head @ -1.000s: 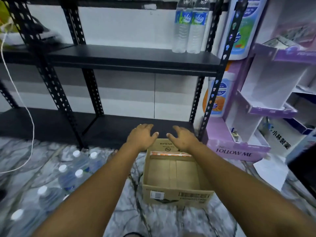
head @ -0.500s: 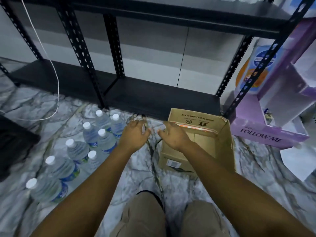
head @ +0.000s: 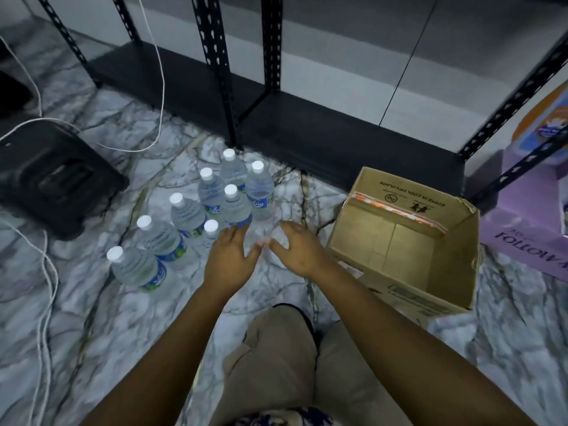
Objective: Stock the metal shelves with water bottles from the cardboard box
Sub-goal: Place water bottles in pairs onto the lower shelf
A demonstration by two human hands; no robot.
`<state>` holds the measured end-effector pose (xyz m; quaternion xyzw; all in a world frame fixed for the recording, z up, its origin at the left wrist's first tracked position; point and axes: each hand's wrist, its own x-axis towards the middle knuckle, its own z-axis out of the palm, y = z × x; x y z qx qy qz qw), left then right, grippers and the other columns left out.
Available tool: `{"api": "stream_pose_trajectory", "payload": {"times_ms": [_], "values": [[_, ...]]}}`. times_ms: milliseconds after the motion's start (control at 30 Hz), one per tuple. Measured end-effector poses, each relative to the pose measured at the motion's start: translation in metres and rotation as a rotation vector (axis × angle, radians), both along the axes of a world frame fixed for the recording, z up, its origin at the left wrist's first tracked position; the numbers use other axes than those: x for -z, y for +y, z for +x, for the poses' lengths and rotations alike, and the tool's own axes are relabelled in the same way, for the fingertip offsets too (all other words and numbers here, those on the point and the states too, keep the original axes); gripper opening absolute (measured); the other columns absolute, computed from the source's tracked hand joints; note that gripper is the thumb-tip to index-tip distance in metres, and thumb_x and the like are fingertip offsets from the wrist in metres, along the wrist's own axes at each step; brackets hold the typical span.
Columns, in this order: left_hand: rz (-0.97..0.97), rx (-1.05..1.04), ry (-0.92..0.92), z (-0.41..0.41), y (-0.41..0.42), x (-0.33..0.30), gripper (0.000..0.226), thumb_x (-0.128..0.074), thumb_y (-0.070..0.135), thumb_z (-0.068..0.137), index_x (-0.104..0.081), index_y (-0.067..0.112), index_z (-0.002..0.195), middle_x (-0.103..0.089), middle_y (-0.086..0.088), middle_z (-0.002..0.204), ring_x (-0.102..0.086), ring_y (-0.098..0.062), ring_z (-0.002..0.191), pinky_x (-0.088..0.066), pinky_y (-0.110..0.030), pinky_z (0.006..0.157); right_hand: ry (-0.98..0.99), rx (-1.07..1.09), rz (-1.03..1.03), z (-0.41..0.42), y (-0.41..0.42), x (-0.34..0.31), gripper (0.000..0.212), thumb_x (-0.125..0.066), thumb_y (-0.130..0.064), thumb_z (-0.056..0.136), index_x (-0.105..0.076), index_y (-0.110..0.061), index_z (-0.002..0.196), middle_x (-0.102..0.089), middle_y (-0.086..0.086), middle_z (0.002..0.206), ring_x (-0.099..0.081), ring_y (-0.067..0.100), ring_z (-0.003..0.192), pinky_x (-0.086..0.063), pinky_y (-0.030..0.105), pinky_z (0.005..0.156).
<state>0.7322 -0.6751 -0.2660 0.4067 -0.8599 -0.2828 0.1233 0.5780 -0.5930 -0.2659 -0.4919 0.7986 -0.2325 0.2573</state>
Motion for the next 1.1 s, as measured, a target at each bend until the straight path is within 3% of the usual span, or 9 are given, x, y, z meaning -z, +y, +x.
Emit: {"api": "stream_pose_trajectory", "payload": {"times_ms": [133,300,400,500,667,867,1000,1100], "values": [[0.013,-0.104,0.020,0.033,0.005,0.015,0.078,-0.035,0.061,0.088,-0.053,0.001,0.134,-0.057,-0.019,0.132,-0.050,-0.035,0.124,-0.040,-0.047,0.106,-0.050,-0.089,-0.045,0.028,-0.014,0.009,0.062,-0.053,-0.042,0.095,-0.039,-0.008,0.145,-0.043,0.012,0.146,-0.040,0.025,0.134,-0.032,0.036,0.111],[0.075,-0.305,0.048,0.071,0.007,0.033,0.073,-0.045,0.052,0.090,-0.040,0.004,0.144,-0.039,-0.019,0.149,-0.033,-0.032,0.141,-0.026,-0.043,0.117,-0.122,-0.146,-0.088,0.059,-0.033,0.022,0.051,-0.057,-0.037,0.094,-0.050,-0.004,0.132,-0.054,0.014,0.132,-0.049,0.026,0.123,-0.039,0.034,0.102],[0.113,-0.417,0.075,0.090,0.005,0.040,0.073,-0.050,0.051,0.094,-0.032,0.007,0.149,-0.032,-0.016,0.154,-0.027,-0.028,0.144,-0.023,-0.042,0.118,-0.179,-0.151,-0.121,0.076,-0.049,0.037,0.047,-0.059,-0.041,0.091,-0.055,-0.010,0.126,-0.059,0.009,0.121,-0.054,0.024,0.115,-0.045,0.041,0.097],[0.130,-0.514,0.115,0.110,-0.005,0.051,0.085,-0.043,0.064,0.087,-0.032,0.007,0.149,-0.034,-0.015,0.153,-0.030,-0.029,0.143,-0.027,-0.045,0.116,-0.226,-0.127,-0.127,0.093,-0.069,0.051,0.059,-0.062,-0.043,0.088,-0.047,-0.013,0.136,-0.054,0.006,0.131,-0.049,0.020,0.123,-0.042,0.037,0.103],[0.129,-0.601,0.150,0.132,-0.024,0.065,0.075,-0.054,0.051,0.089,-0.035,0.004,0.145,-0.035,-0.017,0.150,-0.027,-0.029,0.138,-0.029,-0.045,0.113,-0.256,0.052,-0.233,0.112,-0.092,0.066,0.077,-0.071,-0.036,0.084,-0.034,-0.007,0.145,-0.040,0.011,0.147,-0.036,0.020,0.135,-0.026,0.019,0.107],[0.054,-0.783,0.236,0.151,-0.063,0.085,0.081,-0.055,0.049,0.084,-0.032,-0.001,0.143,-0.035,-0.024,0.144,-0.031,-0.040,0.135,-0.025,-0.042,0.110,-0.248,0.189,-0.296,0.120,-0.117,0.102,0.080,-0.071,-0.035,0.084,-0.032,-0.002,0.145,-0.036,0.015,0.148,-0.032,0.027,0.139,-0.031,0.044,0.113],[0.123,-0.834,0.292,0.160,-0.097,0.096,0.088,-0.064,0.047,0.081,-0.027,0.002,0.147,-0.031,-0.021,0.149,-0.027,-0.036,0.140,-0.021,-0.039,0.113,-0.254,0.288,-0.330,0.123,-0.136,0.117,0.084,-0.081,-0.033,0.073,-0.038,-0.001,0.138,-0.042,0.016,0.139,-0.039,0.030,0.132,-0.035,0.045,0.110],[0.166,-0.751,0.329,0.173,-0.122,0.111,0.077,-0.074,0.040,0.080,-0.037,0.015,0.143,-0.042,-0.010,0.142,-0.039,-0.026,0.134,-0.034,-0.047,0.111,-0.235,0.320,-0.385,0.121,-0.148,0.125,0.080,-0.086,-0.033,0.067,-0.044,-0.003,0.128,-0.048,0.013,0.127,-0.046,0.030,0.122,-0.040,0.043,0.106]]}}
